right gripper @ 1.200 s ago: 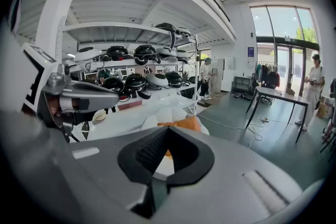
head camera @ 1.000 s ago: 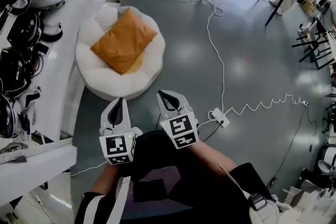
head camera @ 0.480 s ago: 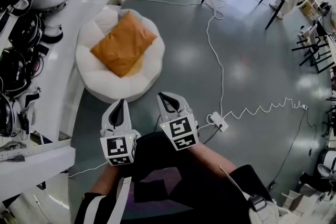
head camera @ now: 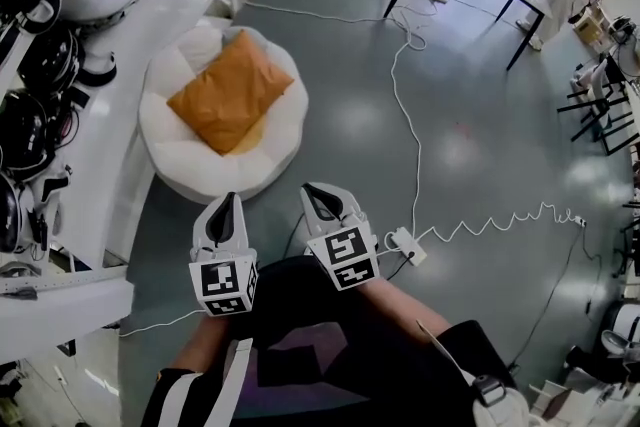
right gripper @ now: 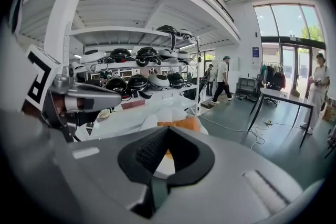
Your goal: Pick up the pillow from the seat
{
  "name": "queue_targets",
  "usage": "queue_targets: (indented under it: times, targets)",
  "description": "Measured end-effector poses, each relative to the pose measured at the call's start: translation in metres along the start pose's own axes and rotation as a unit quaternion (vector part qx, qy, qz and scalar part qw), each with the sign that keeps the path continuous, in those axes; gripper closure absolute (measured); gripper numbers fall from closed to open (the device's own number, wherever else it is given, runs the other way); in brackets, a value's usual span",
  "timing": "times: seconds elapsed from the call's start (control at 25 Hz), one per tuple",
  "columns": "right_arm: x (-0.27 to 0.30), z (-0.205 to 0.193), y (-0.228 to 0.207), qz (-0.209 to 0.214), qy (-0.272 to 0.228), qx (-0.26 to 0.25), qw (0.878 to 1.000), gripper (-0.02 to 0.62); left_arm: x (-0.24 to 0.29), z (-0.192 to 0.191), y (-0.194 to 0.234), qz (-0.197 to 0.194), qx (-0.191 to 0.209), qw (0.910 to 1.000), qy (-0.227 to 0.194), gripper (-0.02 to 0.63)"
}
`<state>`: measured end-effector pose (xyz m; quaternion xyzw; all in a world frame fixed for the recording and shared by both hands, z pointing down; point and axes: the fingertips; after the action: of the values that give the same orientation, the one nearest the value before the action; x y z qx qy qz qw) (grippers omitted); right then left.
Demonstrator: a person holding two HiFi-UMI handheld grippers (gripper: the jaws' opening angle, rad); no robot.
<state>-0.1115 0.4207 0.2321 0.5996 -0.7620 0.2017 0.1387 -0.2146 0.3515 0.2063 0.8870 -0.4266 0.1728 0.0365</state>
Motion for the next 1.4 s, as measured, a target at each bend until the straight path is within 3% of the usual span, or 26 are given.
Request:
queue_targets:
  times: [0.24, 0.44, 0.68, 1.08, 1.4]
  targets:
    - [-0.023, -0.021, -0.023, 0.01, 0.004, 0.009, 1.0, 0.592, -0.003, -0.006, -0.04, 0.001, 0.007, 0.9999, 0.012, 0.601]
    - [-0.032, -0.028, -0.033, 0.019, 0.001, 0.017, 1.0, 0.592, -0.001, -0.007, -0.051, 0.01, 0.019, 0.9995, 0.022, 0.601]
    - [-0.02, -0.022, -0.047, 0.01, -0.004, 0.02, 1.0, 0.592, 0.018, -0.003, -0.056, -0.007, 0.03, 0.9993, 0.02, 0.601]
    - [0.007, -0.006, -0.086, 0.001, 0.015, 0.026, 1.0, 0.592, 0.087, 0.011, -0.074, -0.06, 0.028, 0.9977, 0.019, 0.601]
    - [0.072, 0.018, -0.12, 0.003, 0.039, 0.032, 0.999, 0.592, 0.157, 0.016, -0.037, -0.052, 0.012, 0.9978, 0.039, 0.601]
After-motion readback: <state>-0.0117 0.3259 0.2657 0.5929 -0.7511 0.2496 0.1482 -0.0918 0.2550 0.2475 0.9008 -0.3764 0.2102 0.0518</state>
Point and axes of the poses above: the fingertips, and each gripper's own axes: x forward along the fingers, y to its left, z out of its top, and after that the axes turned 14 degrees about z, right-handed
